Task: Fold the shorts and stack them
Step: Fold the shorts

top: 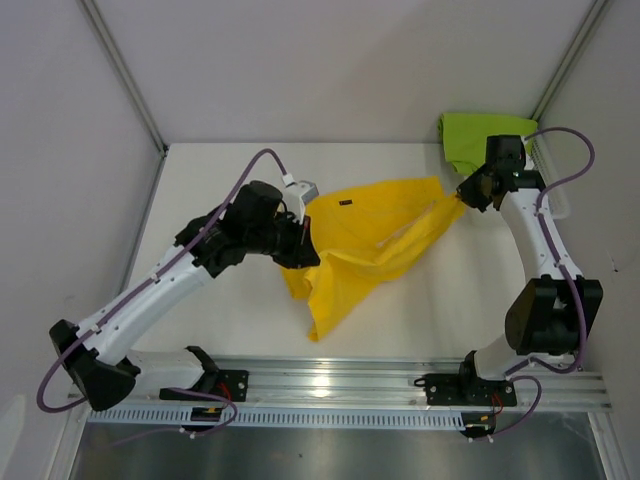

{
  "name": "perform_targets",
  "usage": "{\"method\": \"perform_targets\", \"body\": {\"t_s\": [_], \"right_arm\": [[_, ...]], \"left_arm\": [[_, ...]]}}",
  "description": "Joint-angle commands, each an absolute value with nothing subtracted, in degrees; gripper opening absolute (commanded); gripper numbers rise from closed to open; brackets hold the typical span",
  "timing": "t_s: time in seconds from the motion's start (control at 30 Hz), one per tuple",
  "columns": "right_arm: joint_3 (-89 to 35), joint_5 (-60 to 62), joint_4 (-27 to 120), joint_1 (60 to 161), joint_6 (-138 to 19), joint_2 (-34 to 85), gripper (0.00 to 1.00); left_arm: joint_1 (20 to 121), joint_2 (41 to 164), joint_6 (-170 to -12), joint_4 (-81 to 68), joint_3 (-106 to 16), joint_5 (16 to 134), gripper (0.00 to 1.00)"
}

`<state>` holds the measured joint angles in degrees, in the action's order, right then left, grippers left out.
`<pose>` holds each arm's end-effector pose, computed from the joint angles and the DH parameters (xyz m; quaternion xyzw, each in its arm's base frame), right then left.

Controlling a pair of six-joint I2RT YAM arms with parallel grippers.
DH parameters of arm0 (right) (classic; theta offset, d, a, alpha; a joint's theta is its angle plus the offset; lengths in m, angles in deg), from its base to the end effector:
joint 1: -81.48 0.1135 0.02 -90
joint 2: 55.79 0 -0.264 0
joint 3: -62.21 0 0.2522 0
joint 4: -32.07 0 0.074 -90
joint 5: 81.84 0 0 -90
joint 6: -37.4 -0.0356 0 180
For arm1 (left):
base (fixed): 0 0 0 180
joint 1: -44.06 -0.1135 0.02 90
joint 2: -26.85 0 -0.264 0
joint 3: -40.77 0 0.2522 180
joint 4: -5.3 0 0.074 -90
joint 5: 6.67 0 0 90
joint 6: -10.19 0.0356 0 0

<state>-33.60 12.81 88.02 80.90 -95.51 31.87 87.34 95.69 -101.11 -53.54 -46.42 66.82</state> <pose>0.3324 -0.0063 0.3319 0.3589 0.8604 0.0946 0.3491 0.1724 -0.1762 0.3689 0.2303 0.8708 -0.3316 0.2807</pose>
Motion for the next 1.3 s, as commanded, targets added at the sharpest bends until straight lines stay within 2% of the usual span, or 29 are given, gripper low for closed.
{"method": "perform_targets", "body": {"t_s": [0.0,0.33,0.5,0.73,0.87,1.1,1.27], "right_arm": [[-41.3,10.5,85.9,81.3,-97.8,35.9,0.0],[-51.9,5.9,78.8,83.2,-103.3,47.0,0.0],[-52.1,1.1,68.5,83.1,-105.8,51.9,0.0],[-56.4,-0.8,63.7,83.4,-107.8,58.1,0.0],[-58.0,-3.2,62.5,83.3,-106.0,59.4,0.0],[-52.6,-5.6,64.1,83.7,-104.9,55.1,0.0],[-37.0,-5.3,62.5,84.2,-104.9,43.6,0.0]], "left_arm": [[81.7,98.4,-96.3,-54.8,-51.6,62.3,0.0],[67.4,107.4,-92.4,-55.7,-58.8,56.7,0.0],[61.9,111.1,-92.6,-53.3,-61.0,54.2,0.0],[57.3,117.5,-92.3,-52.3,-64.6,55.3,0.0],[56.9,117.8,-92.6,-50.3,-64.0,50.1,0.0],[58.0,109.4,-90.4,-51.4,-59.7,48.4,0.0],[65.1,101.5,-90.4,-53.9,-53.4,49.8,0.0]]}}
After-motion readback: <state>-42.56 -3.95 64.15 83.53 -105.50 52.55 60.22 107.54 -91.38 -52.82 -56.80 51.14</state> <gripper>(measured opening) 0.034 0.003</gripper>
